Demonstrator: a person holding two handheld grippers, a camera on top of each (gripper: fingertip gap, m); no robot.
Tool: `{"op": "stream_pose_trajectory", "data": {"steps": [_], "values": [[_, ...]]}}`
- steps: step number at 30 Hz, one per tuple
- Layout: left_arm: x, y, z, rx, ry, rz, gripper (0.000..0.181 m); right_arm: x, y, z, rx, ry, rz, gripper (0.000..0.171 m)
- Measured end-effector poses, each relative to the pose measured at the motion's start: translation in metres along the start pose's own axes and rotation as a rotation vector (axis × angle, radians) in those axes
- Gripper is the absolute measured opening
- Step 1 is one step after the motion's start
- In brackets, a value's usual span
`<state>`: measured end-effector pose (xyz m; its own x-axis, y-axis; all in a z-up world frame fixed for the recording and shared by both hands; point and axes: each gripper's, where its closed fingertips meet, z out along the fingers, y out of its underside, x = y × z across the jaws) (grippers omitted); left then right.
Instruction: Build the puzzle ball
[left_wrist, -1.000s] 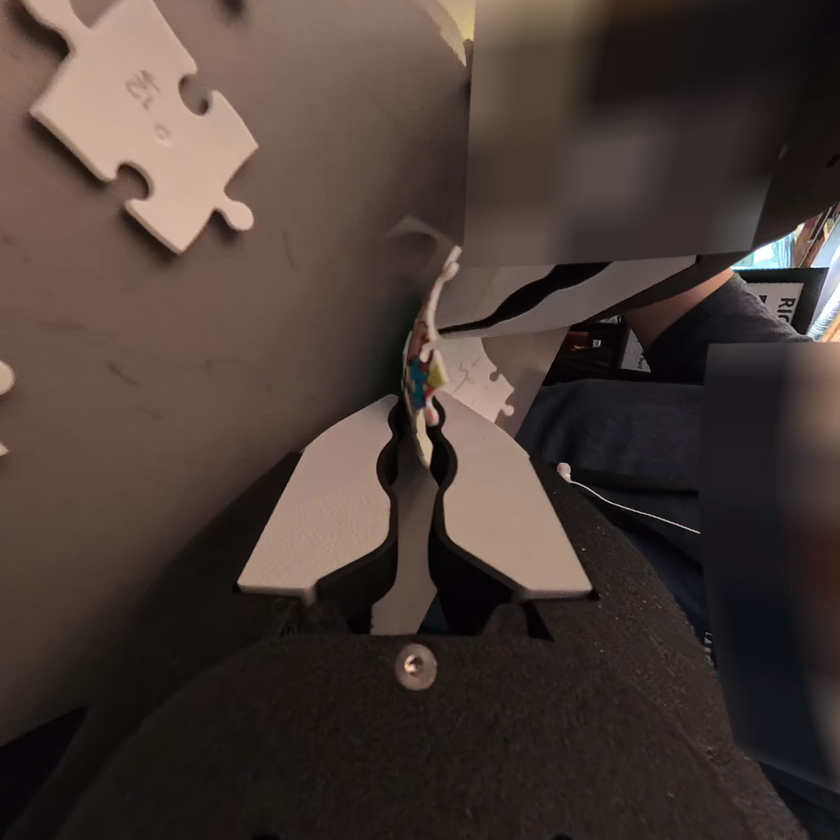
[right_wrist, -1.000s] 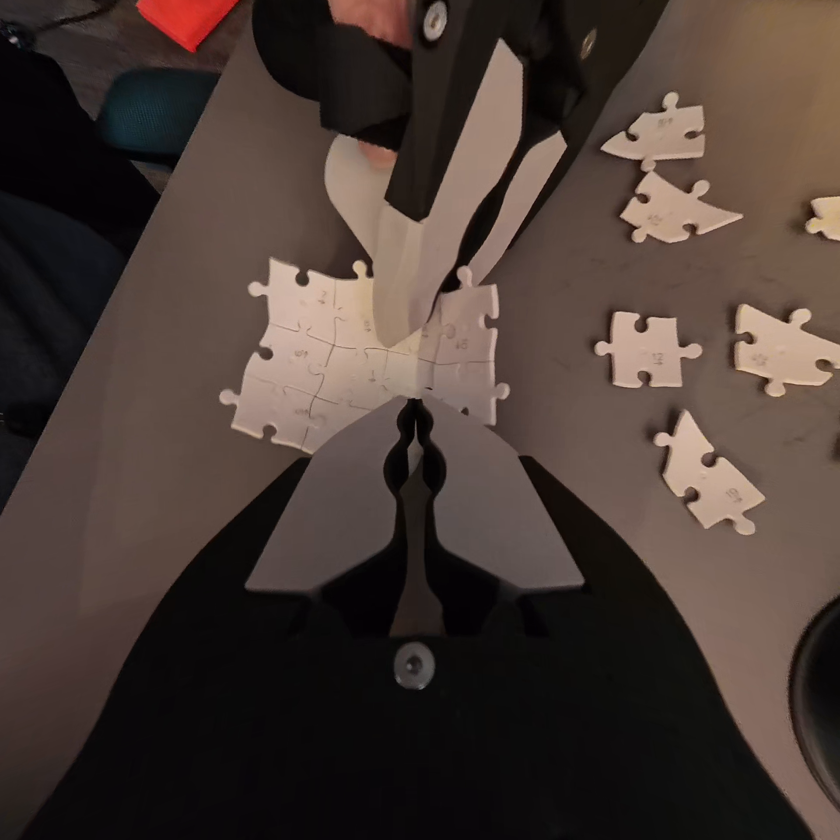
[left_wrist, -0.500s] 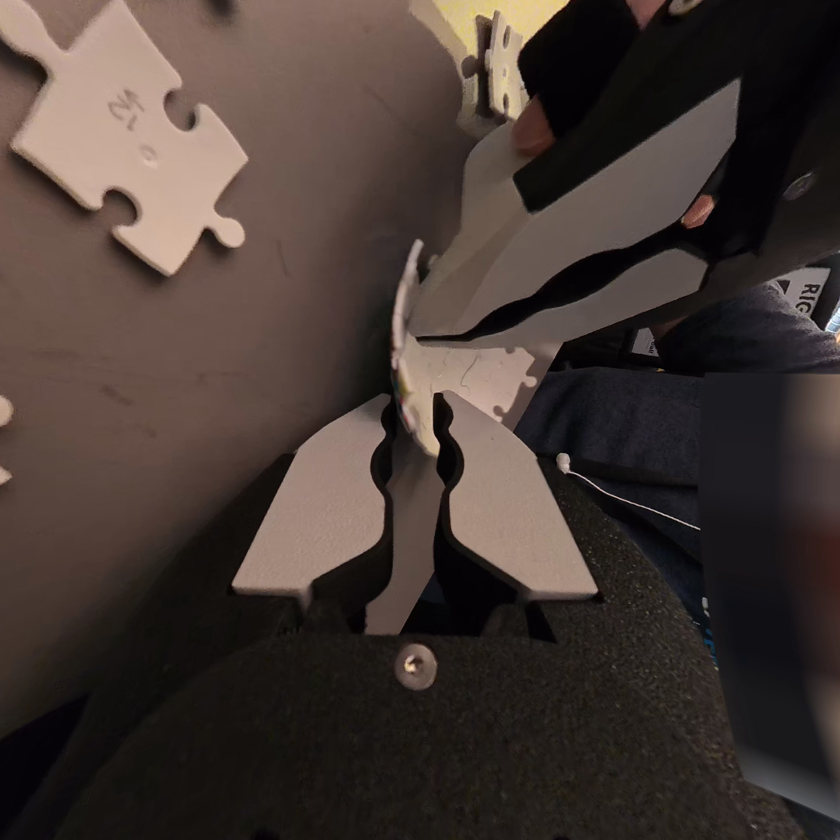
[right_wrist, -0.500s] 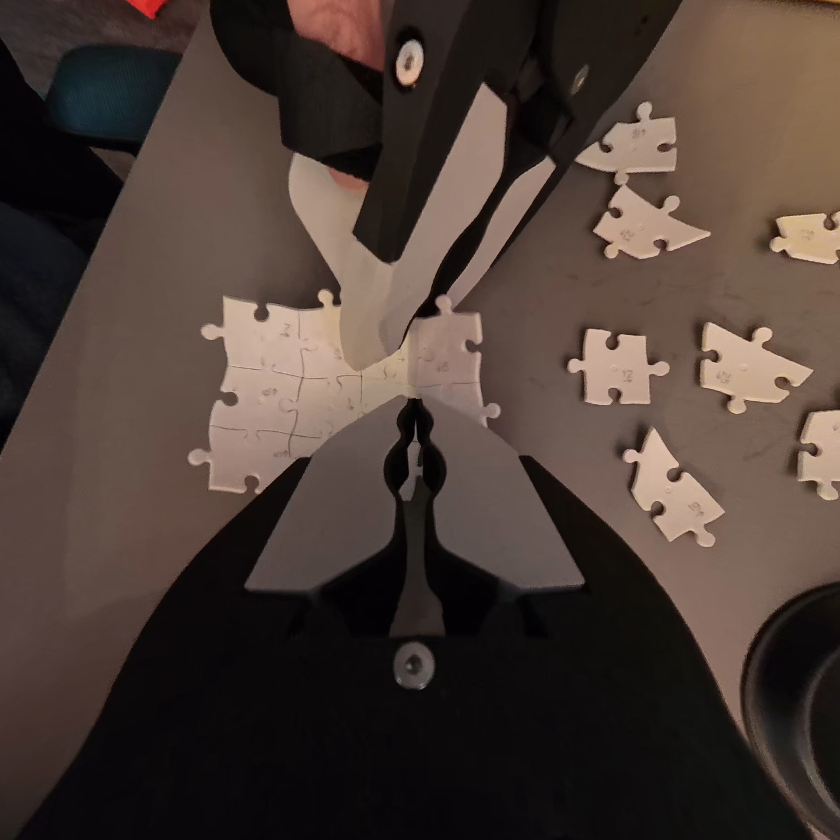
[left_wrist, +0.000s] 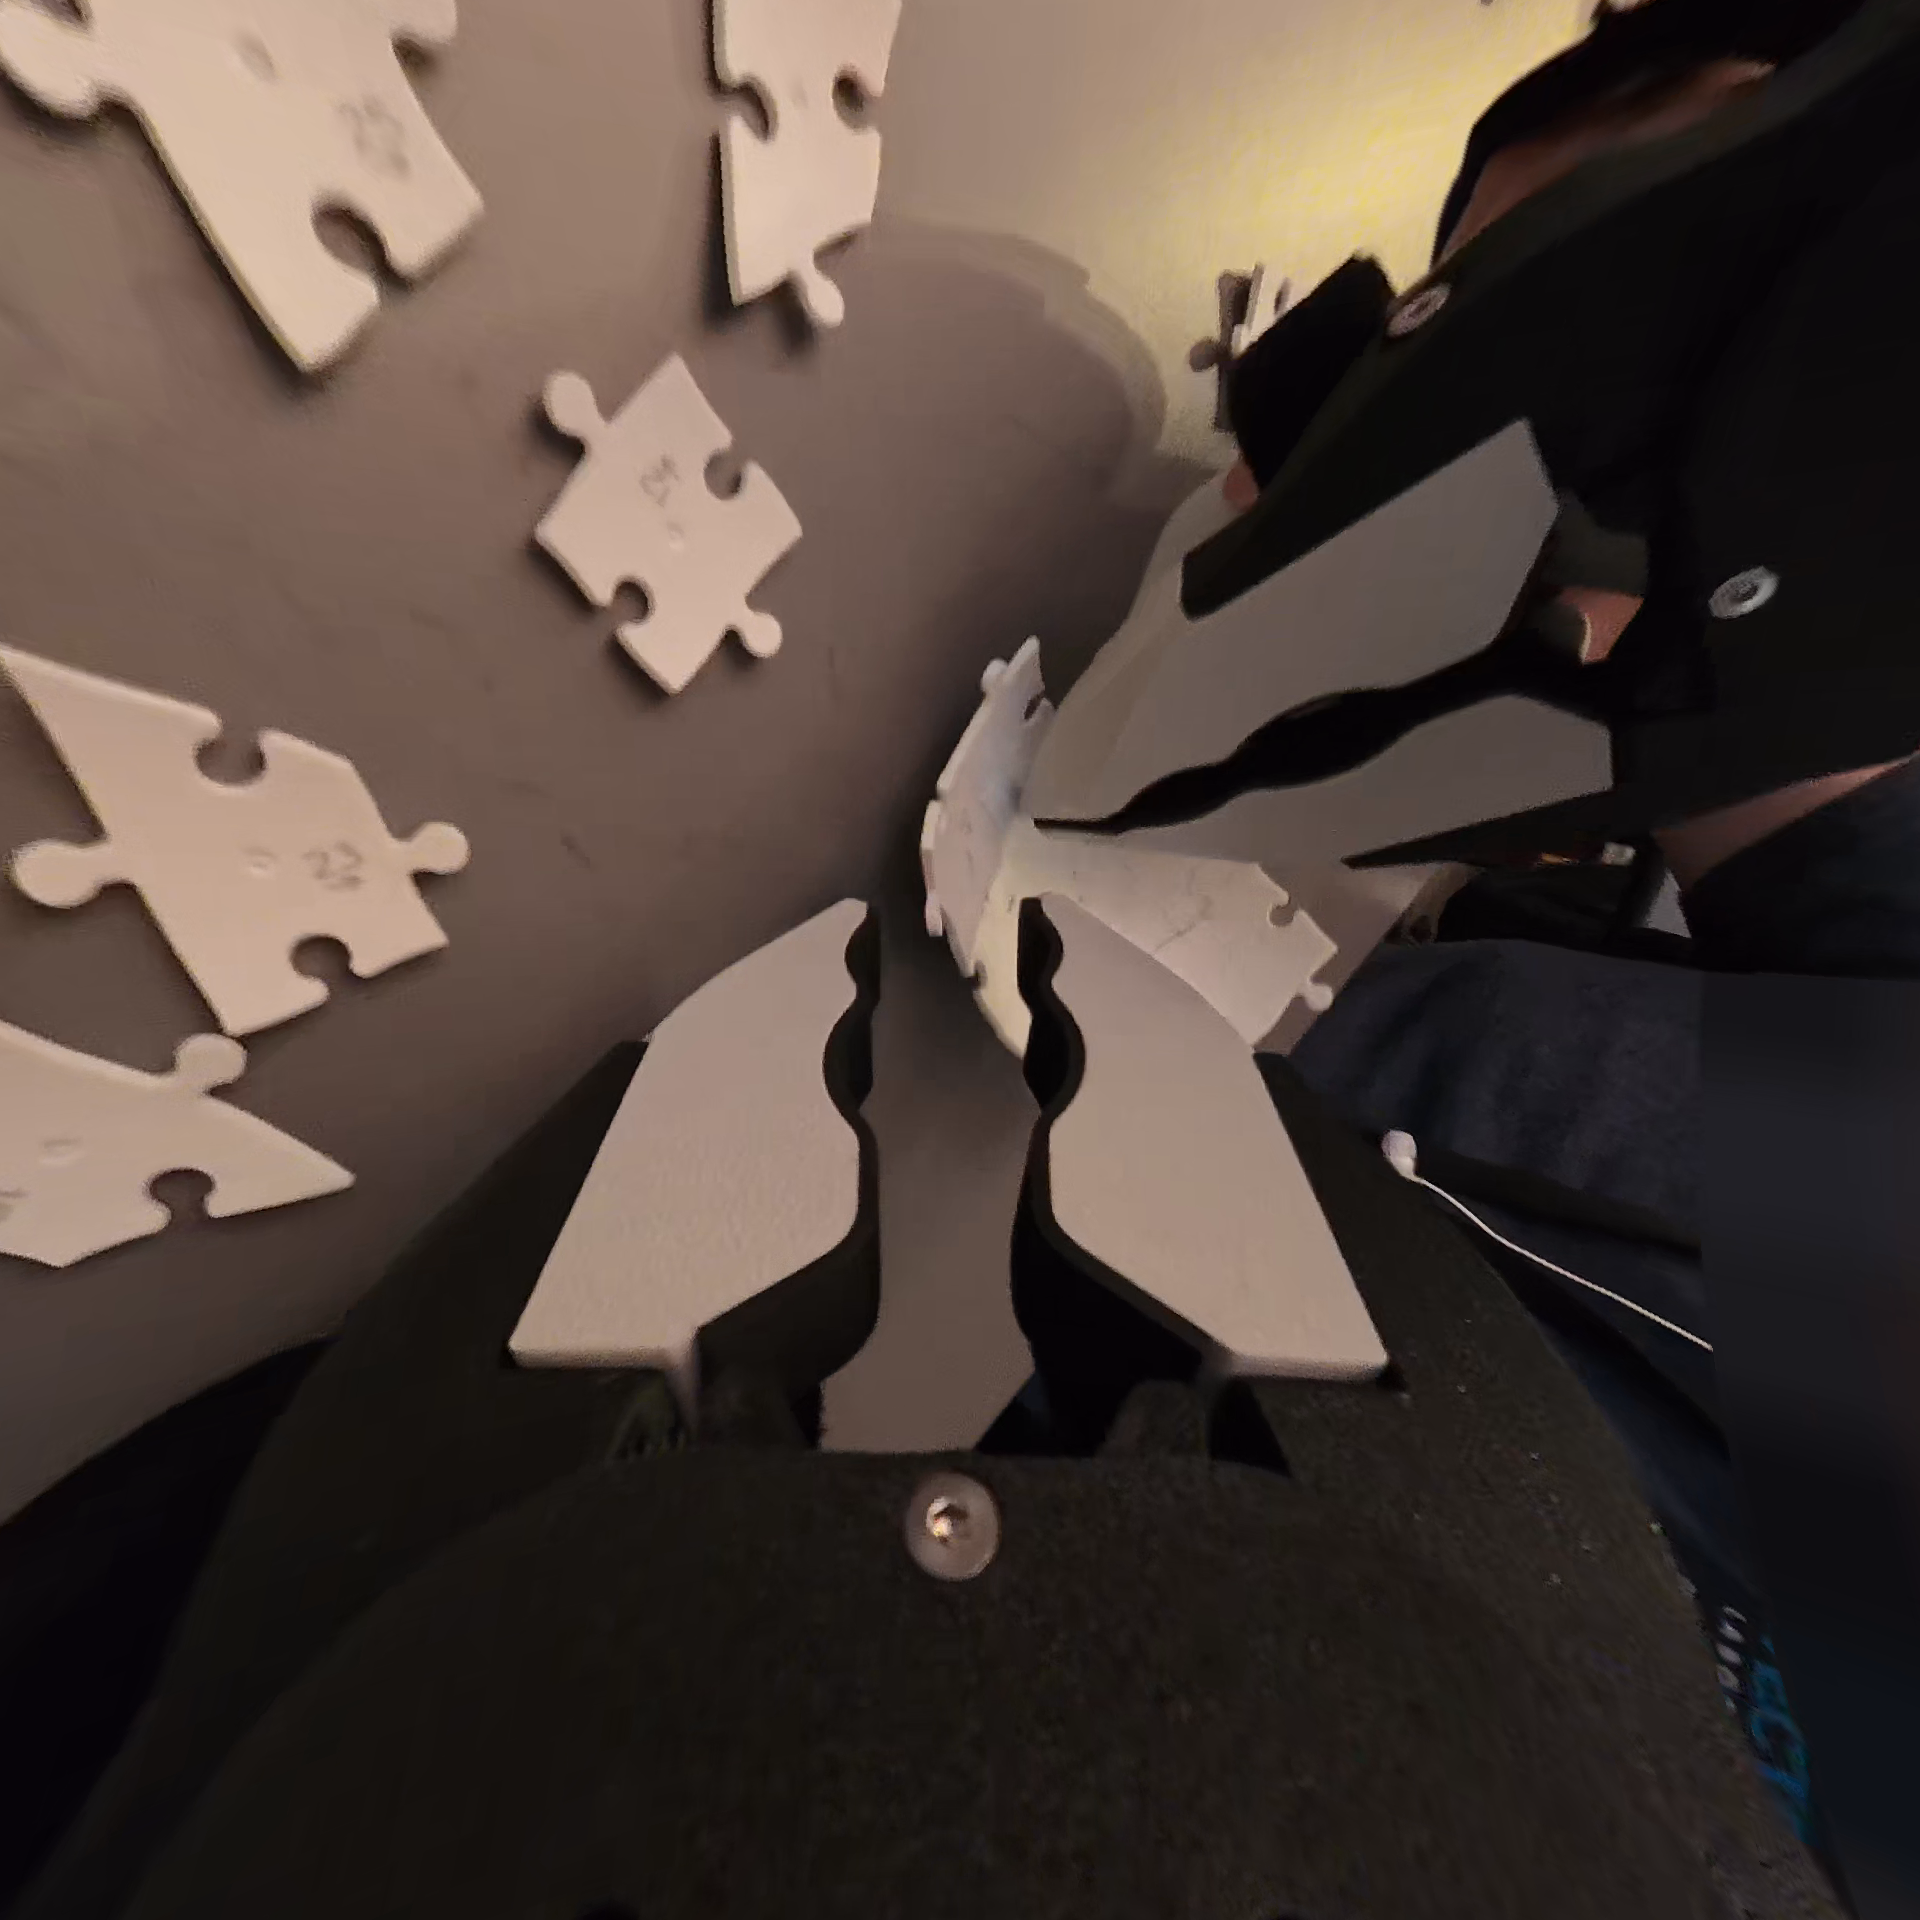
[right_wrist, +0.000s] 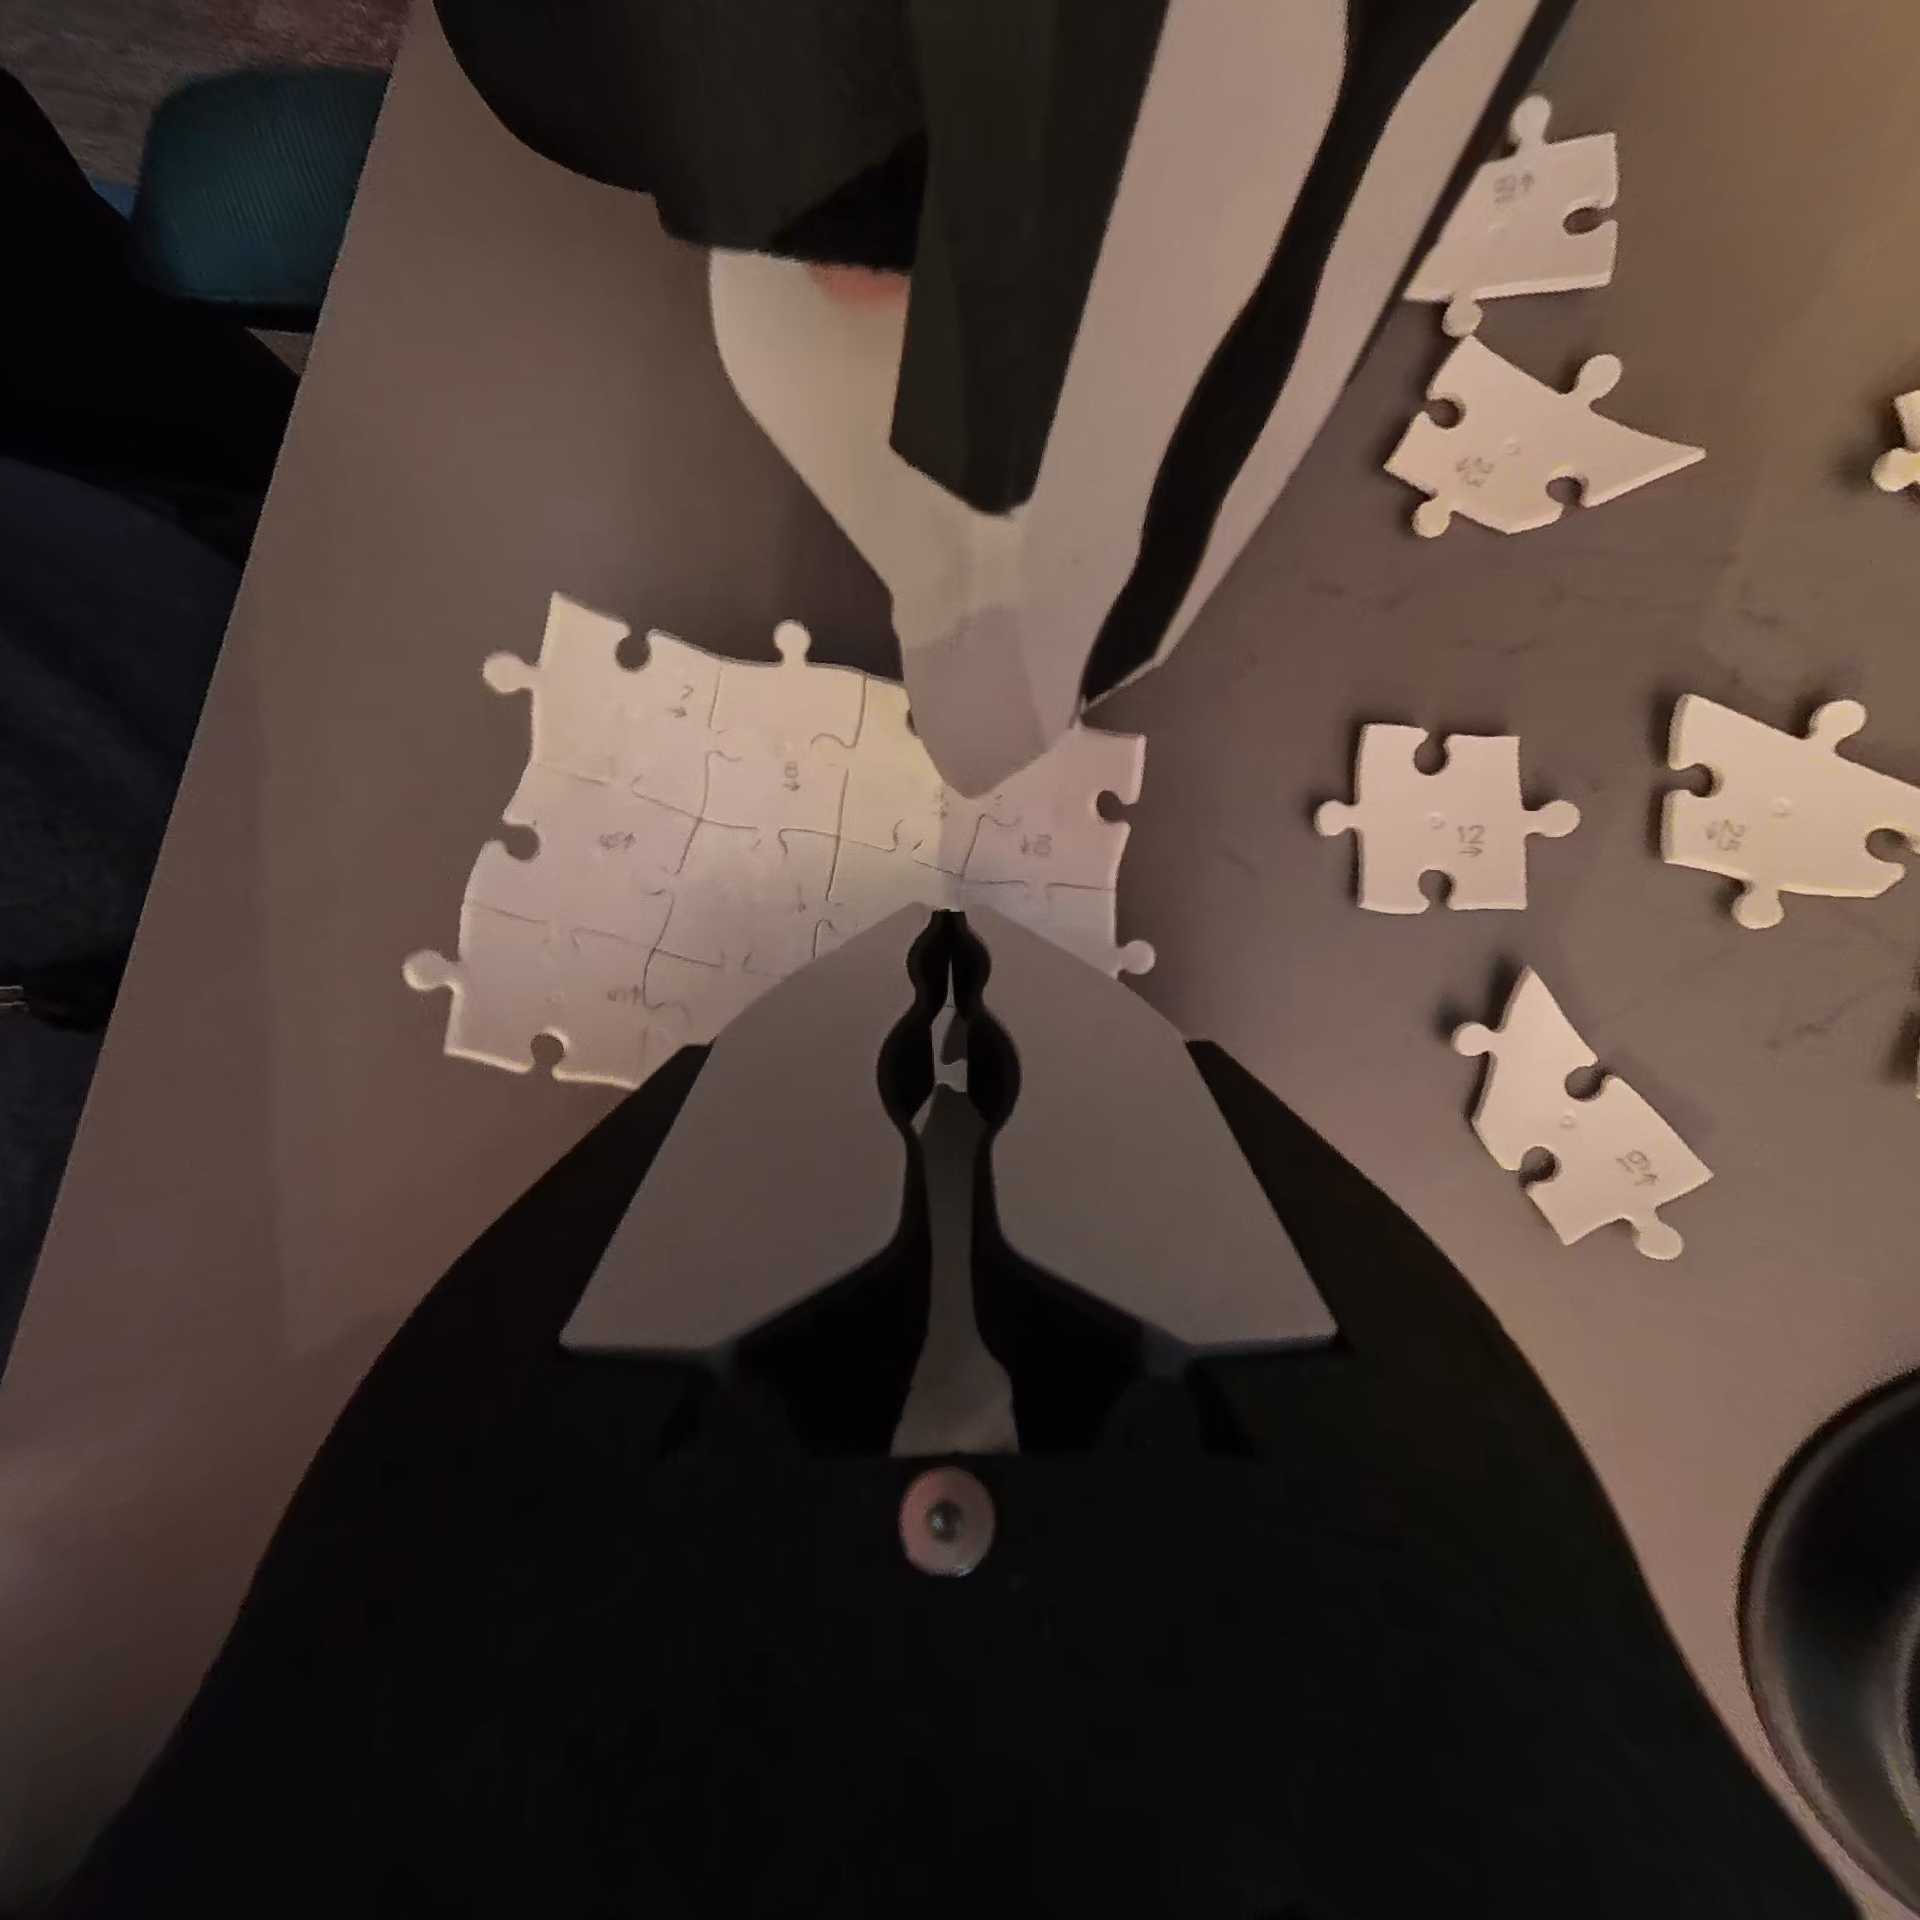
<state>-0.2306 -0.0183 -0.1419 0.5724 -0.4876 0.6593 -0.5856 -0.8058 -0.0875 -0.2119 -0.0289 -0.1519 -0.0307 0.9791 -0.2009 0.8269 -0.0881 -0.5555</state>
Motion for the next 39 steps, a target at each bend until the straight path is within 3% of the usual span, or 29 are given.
{"op": "stream_pose_trajectory", "data": {"steps": [13,22,26,30,34,39], "values": [[-0.018,-0.011,-0.003,-0.01,-0.428,0.198,0.052,-0.001,0.002,-0.001,0.018,-0.031,0.017,0.001],[-0.022,-0.008,-0.011,0.009,-0.551,0.217,0.057,-0.001,0.002,-0.001,0.067,-0.041,0.032,0.001],[-0.015,-0.003,-0.039,0.163,-0.53,0.165,0.057,-0.001,0.002,-0.001,0.075,-0.035,0.04,0.001],[-0.014,0.034,-0.061,0.306,-0.512,0.067,0.056,-0.001,0.001,-0.001,0.081,-0.03,0.053,0.001],[-0.003,0.068,-0.043,0.393,-0.396,0.001,0.05,0.0,0.001,-0.001,0.092,-0.039,0.094,0.001],[0.013,0.09,-0.004,0.339,-0.353,0.015,0.052,0.001,0.0,0.0,0.098,-0.033,0.135,0.001]]}}
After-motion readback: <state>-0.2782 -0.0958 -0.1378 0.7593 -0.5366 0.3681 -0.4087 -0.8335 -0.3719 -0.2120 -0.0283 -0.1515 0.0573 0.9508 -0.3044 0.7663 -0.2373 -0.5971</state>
